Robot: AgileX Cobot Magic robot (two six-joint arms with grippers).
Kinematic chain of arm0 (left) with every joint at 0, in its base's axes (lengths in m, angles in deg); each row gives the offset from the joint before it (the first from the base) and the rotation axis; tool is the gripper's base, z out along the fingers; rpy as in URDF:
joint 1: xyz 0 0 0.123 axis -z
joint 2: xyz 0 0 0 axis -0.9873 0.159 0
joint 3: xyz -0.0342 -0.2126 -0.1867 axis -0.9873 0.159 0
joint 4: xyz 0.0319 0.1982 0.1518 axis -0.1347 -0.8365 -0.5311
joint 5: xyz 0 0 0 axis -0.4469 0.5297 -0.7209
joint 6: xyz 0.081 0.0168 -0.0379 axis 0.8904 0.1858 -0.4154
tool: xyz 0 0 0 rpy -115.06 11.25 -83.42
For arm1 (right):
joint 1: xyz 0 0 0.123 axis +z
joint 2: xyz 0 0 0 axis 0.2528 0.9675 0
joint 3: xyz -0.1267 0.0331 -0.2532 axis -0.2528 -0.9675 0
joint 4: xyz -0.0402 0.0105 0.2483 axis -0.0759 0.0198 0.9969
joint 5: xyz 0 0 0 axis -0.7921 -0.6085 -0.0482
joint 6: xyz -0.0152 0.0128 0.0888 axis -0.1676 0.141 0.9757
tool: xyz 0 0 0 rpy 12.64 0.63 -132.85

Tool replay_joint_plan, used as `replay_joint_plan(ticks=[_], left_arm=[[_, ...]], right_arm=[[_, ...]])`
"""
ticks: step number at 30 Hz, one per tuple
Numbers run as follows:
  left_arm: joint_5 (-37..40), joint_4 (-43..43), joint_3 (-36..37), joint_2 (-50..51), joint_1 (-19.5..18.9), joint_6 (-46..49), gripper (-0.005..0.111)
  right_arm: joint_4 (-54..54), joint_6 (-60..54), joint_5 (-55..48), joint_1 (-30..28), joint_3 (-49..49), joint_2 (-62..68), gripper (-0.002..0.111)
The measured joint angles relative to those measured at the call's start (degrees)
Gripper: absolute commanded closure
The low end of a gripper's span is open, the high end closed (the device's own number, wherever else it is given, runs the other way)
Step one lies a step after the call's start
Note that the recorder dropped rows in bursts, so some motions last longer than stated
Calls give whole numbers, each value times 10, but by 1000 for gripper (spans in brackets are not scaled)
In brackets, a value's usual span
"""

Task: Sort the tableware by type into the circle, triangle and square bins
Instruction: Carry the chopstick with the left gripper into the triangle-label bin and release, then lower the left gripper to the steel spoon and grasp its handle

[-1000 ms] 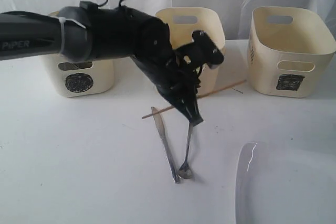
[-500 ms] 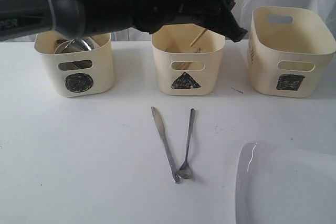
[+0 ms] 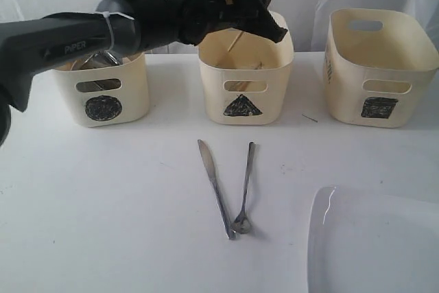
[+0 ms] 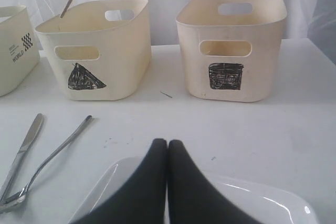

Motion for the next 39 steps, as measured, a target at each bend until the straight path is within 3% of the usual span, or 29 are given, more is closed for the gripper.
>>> replay_joint_plan(ticks=[5,7,9,10,12,18,21,25,27,31,35,39], left_arm=[[1,1,-13,32,-1,0,104],[3,1,-13,41,-1,1,96],[3,1,-13,45,-4,1,84],[3,1,-13,45,-5,1,72],[3,1,-14,45,-10,1,63],[151,2,-14,9,-12,-18,64],[295,2,-11,-39,-12,-20,73],[397,27,69,-112,-12,-38,77],[446,58,118,-138,-12,-41,70],[465,86,169,-144,3,-66,51],[465,96,174,-102,16,-151,50],[465,97,176,-68,33,-174,50]], right_arm=[[0,0,0,0,0,0,108],[0,0,0,0,0,0,108],[0,0,0,0,0,0,108],[0,0,0,0,0,0,108],[0,0,0,0,0,0,108],[0,0,0,0,0,0,108],[0,0,0,0,0,0,108],[0,0,0,0,0,0,108],[0,0,0,0,0,0,108],[0,0,0,0,0,0,108],[0,1,0,0,0,0,108],[0,1,0,0,0,0,108]])
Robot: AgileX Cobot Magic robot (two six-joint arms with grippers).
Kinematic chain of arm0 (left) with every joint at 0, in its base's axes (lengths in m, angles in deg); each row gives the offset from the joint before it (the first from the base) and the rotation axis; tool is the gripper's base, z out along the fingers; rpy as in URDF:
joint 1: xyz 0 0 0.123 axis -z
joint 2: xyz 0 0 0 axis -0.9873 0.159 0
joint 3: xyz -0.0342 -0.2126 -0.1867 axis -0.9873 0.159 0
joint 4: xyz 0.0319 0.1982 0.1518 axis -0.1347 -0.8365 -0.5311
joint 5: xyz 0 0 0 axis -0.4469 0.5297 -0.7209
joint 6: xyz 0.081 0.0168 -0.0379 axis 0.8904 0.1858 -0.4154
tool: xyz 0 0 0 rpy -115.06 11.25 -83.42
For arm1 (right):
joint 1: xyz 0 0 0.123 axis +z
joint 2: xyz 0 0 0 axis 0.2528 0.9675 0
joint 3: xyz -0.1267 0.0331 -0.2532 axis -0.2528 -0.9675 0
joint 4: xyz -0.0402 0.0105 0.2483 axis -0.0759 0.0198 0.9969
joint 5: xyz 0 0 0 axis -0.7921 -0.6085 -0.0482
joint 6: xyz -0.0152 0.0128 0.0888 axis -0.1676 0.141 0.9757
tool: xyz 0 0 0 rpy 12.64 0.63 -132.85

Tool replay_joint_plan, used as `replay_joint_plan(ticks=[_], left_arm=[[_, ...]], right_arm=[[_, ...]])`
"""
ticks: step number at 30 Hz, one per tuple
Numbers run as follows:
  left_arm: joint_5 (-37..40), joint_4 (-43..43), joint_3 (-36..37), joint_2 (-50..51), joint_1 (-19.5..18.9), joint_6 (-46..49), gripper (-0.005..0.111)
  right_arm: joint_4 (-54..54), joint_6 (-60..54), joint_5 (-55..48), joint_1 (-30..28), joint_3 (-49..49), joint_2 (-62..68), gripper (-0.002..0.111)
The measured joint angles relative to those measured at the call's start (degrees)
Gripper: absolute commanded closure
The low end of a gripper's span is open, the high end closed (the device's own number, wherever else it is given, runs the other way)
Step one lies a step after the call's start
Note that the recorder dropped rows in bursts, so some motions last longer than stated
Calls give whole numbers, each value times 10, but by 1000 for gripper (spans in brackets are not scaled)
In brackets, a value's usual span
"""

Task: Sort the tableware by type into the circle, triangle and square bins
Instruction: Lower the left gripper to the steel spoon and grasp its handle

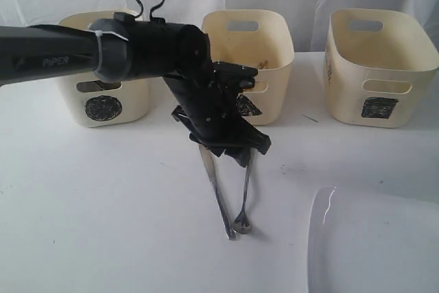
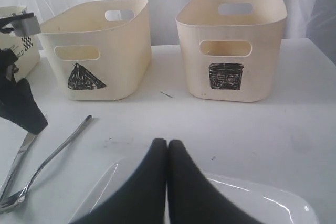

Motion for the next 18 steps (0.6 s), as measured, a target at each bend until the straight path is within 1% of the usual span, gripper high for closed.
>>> replay_joint_plan(ticks=[5,9,18], left_arm=[[-13,2,0,9,29,-2,50],[-18,-11,0,9,43,-2,50],[-11,-45,0,9,46,-19,50]], right_arm=[[0,0,0,0,0,0,108],[0,0,0,0,0,0,108],[0,0,0,0,0,0,108]])
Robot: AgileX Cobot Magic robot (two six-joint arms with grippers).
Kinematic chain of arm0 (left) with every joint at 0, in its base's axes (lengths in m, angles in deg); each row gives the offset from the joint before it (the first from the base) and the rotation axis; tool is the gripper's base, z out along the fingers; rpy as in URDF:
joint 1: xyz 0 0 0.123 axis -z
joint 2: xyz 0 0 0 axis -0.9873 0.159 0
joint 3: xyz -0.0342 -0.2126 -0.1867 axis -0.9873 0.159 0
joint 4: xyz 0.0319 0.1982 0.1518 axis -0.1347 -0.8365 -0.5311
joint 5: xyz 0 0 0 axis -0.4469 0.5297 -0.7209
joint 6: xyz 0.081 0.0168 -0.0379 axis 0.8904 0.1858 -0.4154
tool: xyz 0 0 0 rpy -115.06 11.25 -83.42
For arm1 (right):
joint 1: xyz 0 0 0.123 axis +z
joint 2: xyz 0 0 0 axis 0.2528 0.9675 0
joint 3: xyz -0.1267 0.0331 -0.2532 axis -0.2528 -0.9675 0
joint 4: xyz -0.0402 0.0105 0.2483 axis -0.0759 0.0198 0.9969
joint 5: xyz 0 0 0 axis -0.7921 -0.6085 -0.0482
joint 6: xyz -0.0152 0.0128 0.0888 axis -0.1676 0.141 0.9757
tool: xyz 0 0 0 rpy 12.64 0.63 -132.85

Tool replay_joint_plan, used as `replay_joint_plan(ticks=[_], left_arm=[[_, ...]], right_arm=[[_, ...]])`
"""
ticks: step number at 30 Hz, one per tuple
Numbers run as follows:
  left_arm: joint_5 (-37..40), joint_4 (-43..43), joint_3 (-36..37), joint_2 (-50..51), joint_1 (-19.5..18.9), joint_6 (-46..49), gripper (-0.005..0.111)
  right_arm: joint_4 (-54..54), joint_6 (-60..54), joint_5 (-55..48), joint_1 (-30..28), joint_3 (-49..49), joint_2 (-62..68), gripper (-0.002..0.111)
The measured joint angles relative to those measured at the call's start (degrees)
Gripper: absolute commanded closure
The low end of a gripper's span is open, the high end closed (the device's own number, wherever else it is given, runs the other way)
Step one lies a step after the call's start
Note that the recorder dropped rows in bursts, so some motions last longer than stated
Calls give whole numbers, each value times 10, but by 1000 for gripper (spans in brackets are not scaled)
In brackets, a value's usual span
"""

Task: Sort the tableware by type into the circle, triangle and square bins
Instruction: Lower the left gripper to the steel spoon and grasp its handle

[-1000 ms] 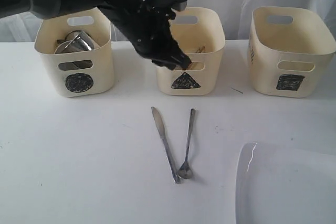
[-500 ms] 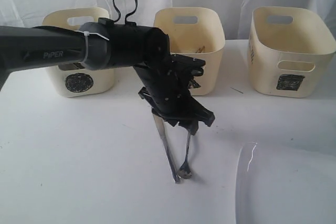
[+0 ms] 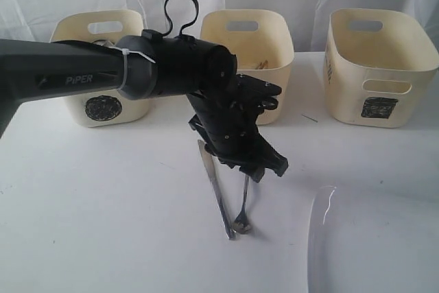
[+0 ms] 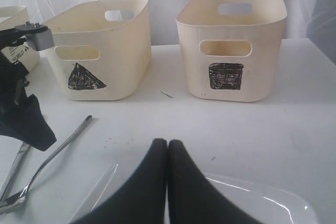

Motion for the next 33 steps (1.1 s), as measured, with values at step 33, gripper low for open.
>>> replay_joint_plan(ticks=[33], left_arm=[[-22,2,0,40,0,-84,50]], right_arm=[[0,0,0,0,0,0,108]])
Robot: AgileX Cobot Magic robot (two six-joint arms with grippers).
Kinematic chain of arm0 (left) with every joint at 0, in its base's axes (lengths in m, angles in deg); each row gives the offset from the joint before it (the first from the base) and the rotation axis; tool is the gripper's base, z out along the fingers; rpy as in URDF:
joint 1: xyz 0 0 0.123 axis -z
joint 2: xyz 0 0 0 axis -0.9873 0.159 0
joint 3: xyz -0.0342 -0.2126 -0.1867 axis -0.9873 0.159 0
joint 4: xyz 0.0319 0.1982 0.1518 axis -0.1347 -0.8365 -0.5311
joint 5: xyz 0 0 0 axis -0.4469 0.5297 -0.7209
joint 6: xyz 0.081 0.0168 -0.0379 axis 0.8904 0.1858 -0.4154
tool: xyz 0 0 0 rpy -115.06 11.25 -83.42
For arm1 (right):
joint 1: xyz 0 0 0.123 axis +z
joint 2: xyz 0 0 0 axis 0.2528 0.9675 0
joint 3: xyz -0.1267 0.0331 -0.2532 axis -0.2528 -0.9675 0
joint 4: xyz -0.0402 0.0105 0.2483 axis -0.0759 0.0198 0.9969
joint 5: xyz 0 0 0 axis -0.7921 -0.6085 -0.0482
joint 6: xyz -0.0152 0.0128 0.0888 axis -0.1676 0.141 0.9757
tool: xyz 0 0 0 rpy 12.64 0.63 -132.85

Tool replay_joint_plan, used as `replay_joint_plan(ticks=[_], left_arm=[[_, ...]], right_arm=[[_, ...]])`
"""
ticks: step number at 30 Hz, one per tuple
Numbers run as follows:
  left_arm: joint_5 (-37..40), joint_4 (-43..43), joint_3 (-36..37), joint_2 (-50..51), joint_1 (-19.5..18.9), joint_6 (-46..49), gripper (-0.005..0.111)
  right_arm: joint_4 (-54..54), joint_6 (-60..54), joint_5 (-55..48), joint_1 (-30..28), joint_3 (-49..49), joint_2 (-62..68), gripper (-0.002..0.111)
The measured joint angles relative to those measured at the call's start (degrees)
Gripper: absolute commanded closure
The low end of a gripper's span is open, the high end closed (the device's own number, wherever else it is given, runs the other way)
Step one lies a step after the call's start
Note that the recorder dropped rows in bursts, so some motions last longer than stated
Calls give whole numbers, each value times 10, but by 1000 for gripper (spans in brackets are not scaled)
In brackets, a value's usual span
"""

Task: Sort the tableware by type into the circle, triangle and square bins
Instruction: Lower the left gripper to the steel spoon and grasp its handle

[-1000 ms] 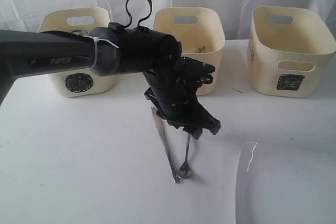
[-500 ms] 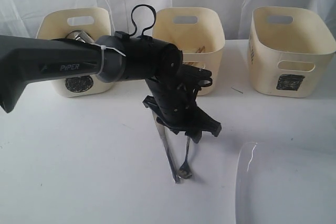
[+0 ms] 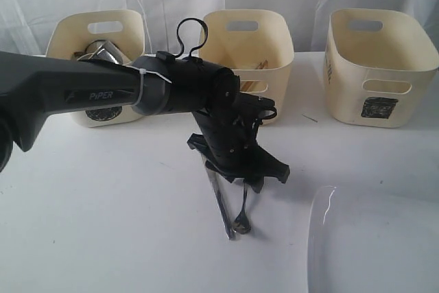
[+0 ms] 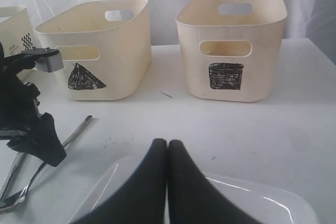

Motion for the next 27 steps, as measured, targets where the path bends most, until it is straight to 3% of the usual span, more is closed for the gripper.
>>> replay_joint_plan(ticks=[19,22,27], left_arm=[[9,3,-4,11,0,-5,56],[12,3,-4,12,0,-6,68],[19,1,-4,13,0,-11,102]], right_arm=[[0,0,0,0,0,0,108],[0,0,0,0,0,0,108],[0,0,0,0,0,0,108]])
